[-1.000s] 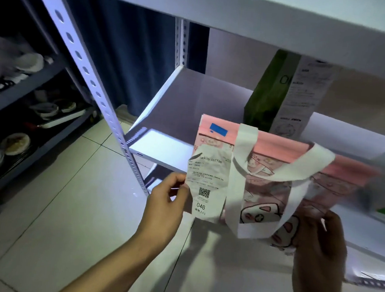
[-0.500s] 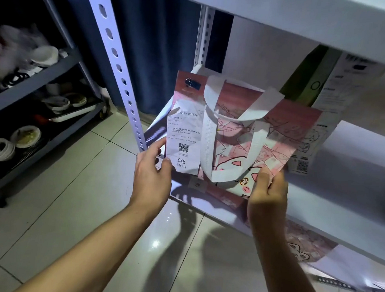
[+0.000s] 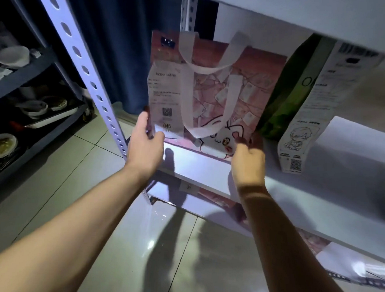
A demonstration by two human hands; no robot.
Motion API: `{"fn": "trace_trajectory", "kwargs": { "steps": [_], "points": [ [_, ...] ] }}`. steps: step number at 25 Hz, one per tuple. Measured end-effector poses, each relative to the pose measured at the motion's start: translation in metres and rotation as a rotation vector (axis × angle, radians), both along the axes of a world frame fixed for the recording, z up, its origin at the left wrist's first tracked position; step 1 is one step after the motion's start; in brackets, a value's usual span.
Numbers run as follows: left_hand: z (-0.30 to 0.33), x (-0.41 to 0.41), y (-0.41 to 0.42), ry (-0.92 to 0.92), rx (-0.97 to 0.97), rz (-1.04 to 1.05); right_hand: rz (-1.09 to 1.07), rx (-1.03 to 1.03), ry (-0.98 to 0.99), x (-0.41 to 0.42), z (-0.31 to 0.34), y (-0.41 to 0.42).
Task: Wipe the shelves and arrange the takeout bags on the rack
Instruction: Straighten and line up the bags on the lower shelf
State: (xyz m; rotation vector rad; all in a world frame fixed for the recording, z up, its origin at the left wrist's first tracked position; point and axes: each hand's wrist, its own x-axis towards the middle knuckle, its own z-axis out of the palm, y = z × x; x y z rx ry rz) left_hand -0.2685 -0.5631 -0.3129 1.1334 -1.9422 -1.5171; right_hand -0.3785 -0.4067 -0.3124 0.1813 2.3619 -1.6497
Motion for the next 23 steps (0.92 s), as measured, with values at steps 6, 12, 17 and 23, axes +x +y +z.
{"fn": "trace_trajectory", "kwargs": {
  "steps": [6,12,17,23],
  "points": [
    [-0.001,-0.021,-0.013,-0.051,-0.009,0.003,-0.020,-0.106,-0.122,-0.016,-0.001,-0.008],
    [0.006,-0.005,0.022,-0.056,-0.114,0.060,0.050,-0.318,0.140,-0.014,0.001,0.018],
    [0.019,-0.005,0.103,0.086,-0.236,-0.174,-0.189,-0.365,0.420,-0.032,0.007,0.078],
    [0.034,-0.086,0.155,-0.116,-0.228,-0.509,-0.169,-0.061,0.285,-0.092,0.017,0.124]
  ]
}}
